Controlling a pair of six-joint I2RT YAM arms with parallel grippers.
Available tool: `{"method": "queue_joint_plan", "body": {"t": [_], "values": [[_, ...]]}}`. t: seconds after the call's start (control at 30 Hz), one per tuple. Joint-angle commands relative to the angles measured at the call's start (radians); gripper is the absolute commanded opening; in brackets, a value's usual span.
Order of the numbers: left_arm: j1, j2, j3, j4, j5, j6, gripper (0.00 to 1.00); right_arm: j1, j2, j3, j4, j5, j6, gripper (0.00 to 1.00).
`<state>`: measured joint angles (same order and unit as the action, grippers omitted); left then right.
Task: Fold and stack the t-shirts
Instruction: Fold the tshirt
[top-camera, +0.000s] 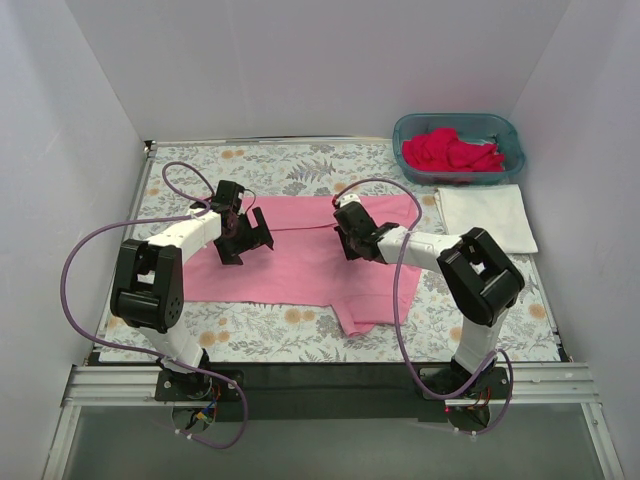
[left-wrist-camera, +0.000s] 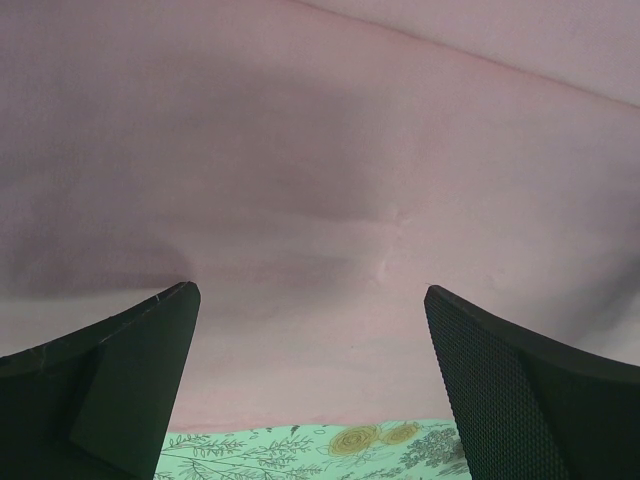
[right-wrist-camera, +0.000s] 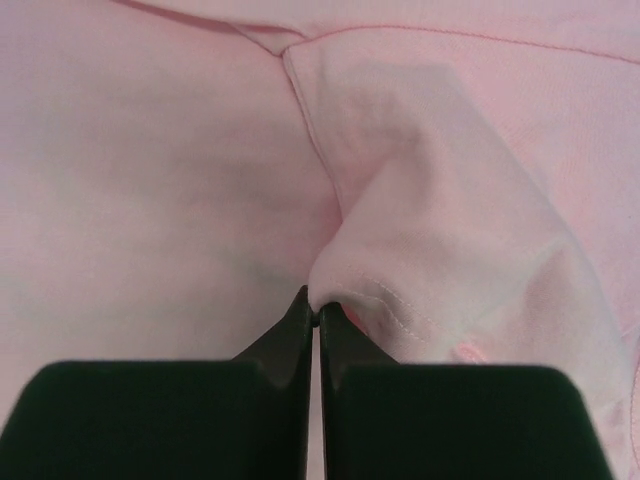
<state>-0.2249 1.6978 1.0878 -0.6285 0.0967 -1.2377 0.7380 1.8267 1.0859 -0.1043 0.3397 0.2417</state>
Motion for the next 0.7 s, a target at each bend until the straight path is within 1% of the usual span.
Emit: {"method": "queue_joint_plan", "body": {"t": [0.0,0.07,0.23,0.33,0.4,0.43,0.5,0.53,0.63,0.67], "values": [[-0.005,-0.058,0.003,-0.007,-0.003,0.007,0.88,0.003,-0.082,0.009,0.025,-0.051,0.022,0.03],[-0.005,-0.056,-0.002,-0.007,-0.003,0.007,0.88,0.003,-0.102,0.014,0.011,-0.099,0.033,0.03],[-0.005,-0.058,-0.008,-0.008,0.005,0.007,0.88,0.001,-0.116,0.020,-0.003,-0.293,0.062,0.02],[-0.005,-0.058,-0.012,-0.008,0.014,0.010,0.88,0.003,-0.096,0.031,-0.003,-0.404,0.073,0.02],[-0.007,-0.058,-0.016,-0.007,0.018,0.012,0.88,0.003,-0.070,0.040,-0.005,-0.464,0.076,0.04],[-0.008,-0.058,-0.017,-0.007,0.020,0.014,0.89,0.003,-0.061,0.043,-0.008,-0.481,0.076,0.09],[-0.011,-0.056,-0.017,-0.008,0.024,0.018,0.88,0.003,-0.043,0.054,-0.027,-0.517,0.076,0.17],[-0.016,-0.056,-0.016,-0.007,0.029,0.020,0.88,0.003,-0.043,0.057,-0.037,-0.522,0.073,0.24],[-0.031,-0.055,-0.008,-0.008,0.044,0.024,0.88,0.000,-0.073,0.069,-0.090,-0.493,0.051,0.34],[-0.036,-0.053,-0.003,-0.008,0.049,0.024,0.88,-0.003,-0.101,0.072,-0.113,-0.478,0.044,0.36]]}}
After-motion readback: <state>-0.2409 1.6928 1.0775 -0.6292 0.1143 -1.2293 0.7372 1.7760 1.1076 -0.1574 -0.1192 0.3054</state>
